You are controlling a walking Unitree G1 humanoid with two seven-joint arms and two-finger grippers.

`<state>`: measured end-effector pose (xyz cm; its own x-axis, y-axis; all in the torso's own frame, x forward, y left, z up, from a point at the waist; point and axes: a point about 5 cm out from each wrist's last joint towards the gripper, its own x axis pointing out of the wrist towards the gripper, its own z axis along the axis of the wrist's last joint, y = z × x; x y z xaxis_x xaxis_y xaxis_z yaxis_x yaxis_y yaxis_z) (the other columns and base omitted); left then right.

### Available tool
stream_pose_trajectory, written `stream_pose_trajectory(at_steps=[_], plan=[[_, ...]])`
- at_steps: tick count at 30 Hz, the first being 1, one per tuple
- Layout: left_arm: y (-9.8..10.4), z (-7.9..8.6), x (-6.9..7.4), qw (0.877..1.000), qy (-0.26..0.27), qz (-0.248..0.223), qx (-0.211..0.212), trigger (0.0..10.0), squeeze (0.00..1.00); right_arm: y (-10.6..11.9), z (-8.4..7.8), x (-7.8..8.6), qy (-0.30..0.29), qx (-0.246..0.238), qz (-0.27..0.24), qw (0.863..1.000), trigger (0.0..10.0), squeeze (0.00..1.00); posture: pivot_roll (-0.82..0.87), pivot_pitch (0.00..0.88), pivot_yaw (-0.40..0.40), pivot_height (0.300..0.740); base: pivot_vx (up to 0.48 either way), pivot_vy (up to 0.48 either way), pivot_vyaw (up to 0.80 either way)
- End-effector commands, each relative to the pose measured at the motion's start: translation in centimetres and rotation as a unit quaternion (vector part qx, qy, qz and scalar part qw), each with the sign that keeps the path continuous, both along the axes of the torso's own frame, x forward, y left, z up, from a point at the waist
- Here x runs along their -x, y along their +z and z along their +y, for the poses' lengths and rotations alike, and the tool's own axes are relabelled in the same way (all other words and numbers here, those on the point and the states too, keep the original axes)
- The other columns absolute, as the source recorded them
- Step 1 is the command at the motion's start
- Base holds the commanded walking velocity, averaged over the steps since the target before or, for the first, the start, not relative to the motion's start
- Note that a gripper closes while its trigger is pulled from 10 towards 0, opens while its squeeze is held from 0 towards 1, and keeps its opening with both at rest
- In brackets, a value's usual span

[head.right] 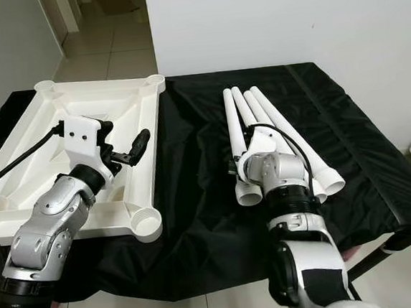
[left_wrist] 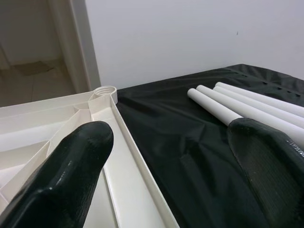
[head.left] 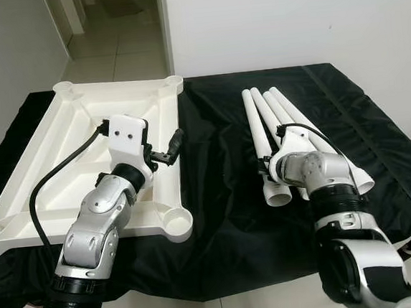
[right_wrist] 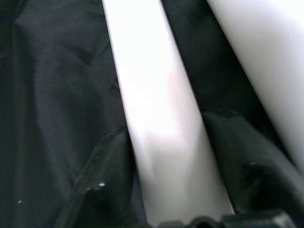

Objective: Building children table

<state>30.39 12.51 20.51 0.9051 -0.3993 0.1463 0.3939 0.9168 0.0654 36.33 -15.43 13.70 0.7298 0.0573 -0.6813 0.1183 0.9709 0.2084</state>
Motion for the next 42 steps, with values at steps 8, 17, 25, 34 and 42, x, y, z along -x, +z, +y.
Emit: stream_pose_trajectory(at_steps=[8,17,25,34,42], plan=[[0.4,-0.7,0.1,0.999,-0.048,-0.001,-0.007,10.0,0.0,-4.2,-0.2,2.3,0.003,-0.04,0.147,0.988,0.0,0.0,-0.04,0.0,0.0,0.74,0.0,0.0,0.0],[0.4,-0.5,-0.3,0.999,-0.035,0.006,0.008,10.0,0.0,-1.1,1.3,0.7,0.087,-0.058,-0.016,0.994,0.0,0.0,-0.04,0.017,-0.002,0.74,0.0,0.0,0.0],[1.0,0.2,-1.1,0.999,-0.03,0.01,0.03,10.0,0.0,2.4,0.7,-0.3,0.089,-0.082,-0.171,0.978,10.0,0.0,-0.04,0.024,0.002,0.74,0.0,0.0,0.0],[2.6,0.9,-2.5,0.995,-0.065,0.015,0.079,10.0,0.0,5.8,-1.0,-0.9,0.078,-0.088,-0.314,0.942,10.0,0.0,-0.05,0.027,0.015,0.74,0.0,0.0,0.0],[3.6,-0.3,-2.9,0.987,-0.129,0.022,0.098,10.0,1.0,6.3,-0.2,-0.2,0.135,-0.062,-0.404,0.903,10.0,0.0,-0.05,0.025,0.02,0.74,0.0,0.0,0.0]])
